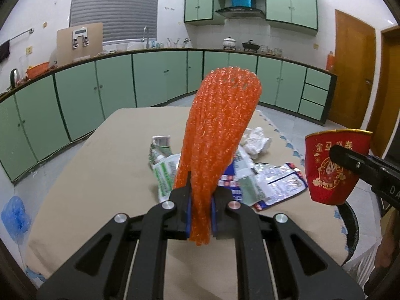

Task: Collect trash
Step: 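Lift and carry the foam net and red cup over the black bin, then open both tools to drop the foam net and red cup into the bin, then grasp the blue snack bag on the table with the left tool, then grasp the silver-red wrapper with the right tool while the left holds the snack bag, then carry the blue snack bag and silver-red wrapper over the bin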

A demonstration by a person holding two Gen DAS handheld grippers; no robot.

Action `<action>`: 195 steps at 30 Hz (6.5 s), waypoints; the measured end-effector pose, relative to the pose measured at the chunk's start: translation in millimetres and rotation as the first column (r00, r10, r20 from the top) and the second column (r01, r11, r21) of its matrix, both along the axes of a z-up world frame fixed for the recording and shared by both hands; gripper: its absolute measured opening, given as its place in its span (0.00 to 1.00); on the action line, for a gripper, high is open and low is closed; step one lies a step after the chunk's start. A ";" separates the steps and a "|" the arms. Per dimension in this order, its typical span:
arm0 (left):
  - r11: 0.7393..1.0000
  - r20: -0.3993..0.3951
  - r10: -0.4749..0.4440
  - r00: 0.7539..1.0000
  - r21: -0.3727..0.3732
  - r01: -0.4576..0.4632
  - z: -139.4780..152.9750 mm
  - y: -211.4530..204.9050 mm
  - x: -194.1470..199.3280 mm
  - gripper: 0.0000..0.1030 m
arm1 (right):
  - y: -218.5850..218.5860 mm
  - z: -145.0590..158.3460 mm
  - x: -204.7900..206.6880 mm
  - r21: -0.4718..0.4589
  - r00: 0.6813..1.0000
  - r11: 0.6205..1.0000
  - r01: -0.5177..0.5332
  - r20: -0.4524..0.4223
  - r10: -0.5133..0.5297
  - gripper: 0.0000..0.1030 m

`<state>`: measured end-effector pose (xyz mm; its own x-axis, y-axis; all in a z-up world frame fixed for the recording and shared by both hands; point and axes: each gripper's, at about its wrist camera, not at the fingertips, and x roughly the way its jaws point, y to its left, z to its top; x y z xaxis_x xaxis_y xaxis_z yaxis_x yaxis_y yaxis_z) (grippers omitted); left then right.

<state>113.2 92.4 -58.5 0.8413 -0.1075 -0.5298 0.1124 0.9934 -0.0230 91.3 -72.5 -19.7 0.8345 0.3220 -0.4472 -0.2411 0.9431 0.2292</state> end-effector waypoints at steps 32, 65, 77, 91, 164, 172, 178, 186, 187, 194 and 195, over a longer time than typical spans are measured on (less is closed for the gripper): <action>0.933 -0.001 -0.358 0.934 -0.028 0.358 -14.8 -178.3 11.3 0.09 | -176.8 3.3 -54.8 -0.037 0.934 0.934 0.357 0.005 -0.357 0.18; 0.871 -0.090 -0.491 0.866 -0.073 0.486 -66.2 -282.5 55.1 0.67 | -291.3 -59.4 -54.4 -0.057 0.810 0.823 0.565 -0.149 -0.567 0.59; 0.963 -0.004 -0.264 0.964 -0.046 0.264 -16.0 -180.7 48.4 0.86 | -224.7 -15.1 -40.8 -0.054 0.860 0.859 0.508 -0.023 -0.510 0.95; 0.998 0.001 0.026 1.000 0.064 -0.026 -17.3 -41.5 44.7 0.86 | -105.3 -24.9 4.7 -0.041 0.951 0.951 0.308 0.009 -0.308 0.95; 0.998 -0.070 0.062 0.996 0.023 -0.061 -50.5 -4.7 48.3 0.03 | -24.2 -97.3 82.7 -0.151 0.968 0.986 0.076 -0.228 -0.110 0.08; 0.998 -0.052 0.057 0.997 0.021 -0.056 -45.3 -8.4 44.5 0.03 | -30.0 -67.0 67.2 -0.157 0.983 0.983 0.096 -0.142 -0.119 0.06; 0.999 -0.026 0.037 0.999 0.019 -0.037 -33.0 -16.8 39.9 0.03 | -37.5 -38.1 56.6 -0.158 0.989 0.981 0.112 -0.079 -0.126 0.04; 1.000 0.007 0.014 1.000 0.018 -0.014 -19.6 -30.2 32.1 0.03 | -43.8 -11.9 43.2 -0.161 0.989 0.977 0.140 -0.018 -0.145 0.02; 1.000 0.012 0.009 1.000 0.018 -0.009 -17.7 -32.3 31.0 0.03 | -44.1 -7.9 41.6 -0.159 0.989 0.977 0.144 -0.010 -0.147 0.02; 1.000 0.043 -0.020 0.999 0.020 0.019 -5.7 -43.3 25.2 0.03 | -48.7 7.9 32.5 -0.154 0.990 0.978 0.142 0.028 -0.139 0.01; 1.000 0.047 -0.024 0.999 0.019 0.023 -3.9 -45.4 24.0 0.03 | -49.0 9.5 31.3 -0.154 0.990 0.978 0.140 0.033 -0.137 0.01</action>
<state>137.3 47.1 -62.4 0.8629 -0.1180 -0.4915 0.1359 0.9907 0.0008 122.6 -121.4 -10.1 0.8763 0.1304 -0.4638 -0.1088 0.9914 0.0732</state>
